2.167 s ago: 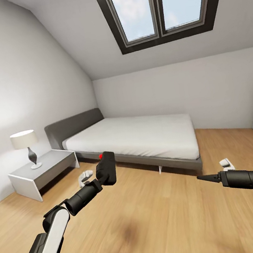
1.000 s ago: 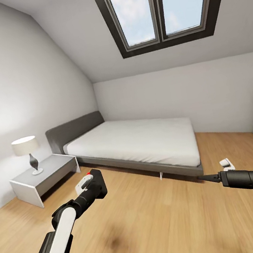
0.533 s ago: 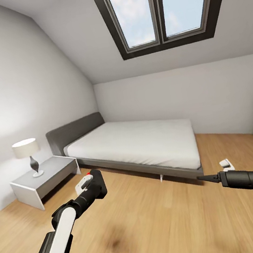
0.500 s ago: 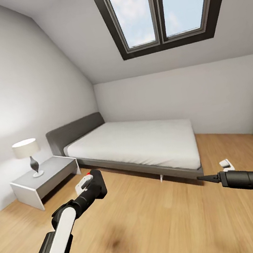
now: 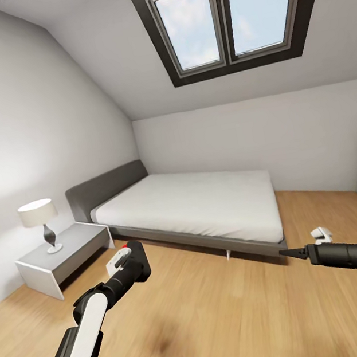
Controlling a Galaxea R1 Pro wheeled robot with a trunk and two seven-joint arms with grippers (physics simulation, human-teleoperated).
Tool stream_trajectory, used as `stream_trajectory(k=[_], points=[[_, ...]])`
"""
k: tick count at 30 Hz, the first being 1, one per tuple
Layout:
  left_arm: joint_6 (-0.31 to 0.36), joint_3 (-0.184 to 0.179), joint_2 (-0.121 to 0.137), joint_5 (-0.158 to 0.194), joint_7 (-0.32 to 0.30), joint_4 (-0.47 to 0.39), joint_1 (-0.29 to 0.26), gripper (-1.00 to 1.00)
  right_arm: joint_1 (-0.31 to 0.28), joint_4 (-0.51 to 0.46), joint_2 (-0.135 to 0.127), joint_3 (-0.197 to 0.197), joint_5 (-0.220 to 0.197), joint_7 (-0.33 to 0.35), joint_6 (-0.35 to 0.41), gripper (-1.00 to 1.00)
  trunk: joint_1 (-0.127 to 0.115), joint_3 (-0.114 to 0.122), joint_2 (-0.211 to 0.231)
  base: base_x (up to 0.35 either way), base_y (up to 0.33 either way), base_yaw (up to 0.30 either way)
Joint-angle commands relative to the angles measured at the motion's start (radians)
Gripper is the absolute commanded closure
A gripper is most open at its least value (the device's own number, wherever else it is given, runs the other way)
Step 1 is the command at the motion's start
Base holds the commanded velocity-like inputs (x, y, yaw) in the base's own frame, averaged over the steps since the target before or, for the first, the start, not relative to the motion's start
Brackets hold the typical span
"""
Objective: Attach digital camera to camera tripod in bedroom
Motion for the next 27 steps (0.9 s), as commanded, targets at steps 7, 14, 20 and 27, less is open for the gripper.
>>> stream_trajectory(k=[7,14,20,27], points=[[0.000,-0.004,0.001,0.001,0.010,-0.006,-0.001,1.00,0.000,0.025,0.003,0.001,-0.007,-0.133,-0.042,-1.00,-0.027,0.021,0.049,0.000,0.000,0.000],[0.000,-0.005,0.001,-0.001,0.008,-0.010,0.000,1.00,-0.001,0.071,0.010,0.002,-0.007,-0.208,-0.091,-1.00,-0.054,0.043,0.098,0.000,0.000,0.000],[0.000,-0.005,0.001,-0.001,0.007,-0.014,-0.001,1.00,-0.001,0.078,0.012,0.000,-0.013,-0.217,-0.101,-1.00,-0.077,0.062,0.140,0.000,0.000,0.000],[0.000,-0.006,0.001,0.000,0.007,-0.017,0.000,1.00,-0.001,0.071,0.013,-0.001,-0.016,-0.216,-0.103,-1.00,-0.104,0.084,0.189,0.000,0.000,0.000]])
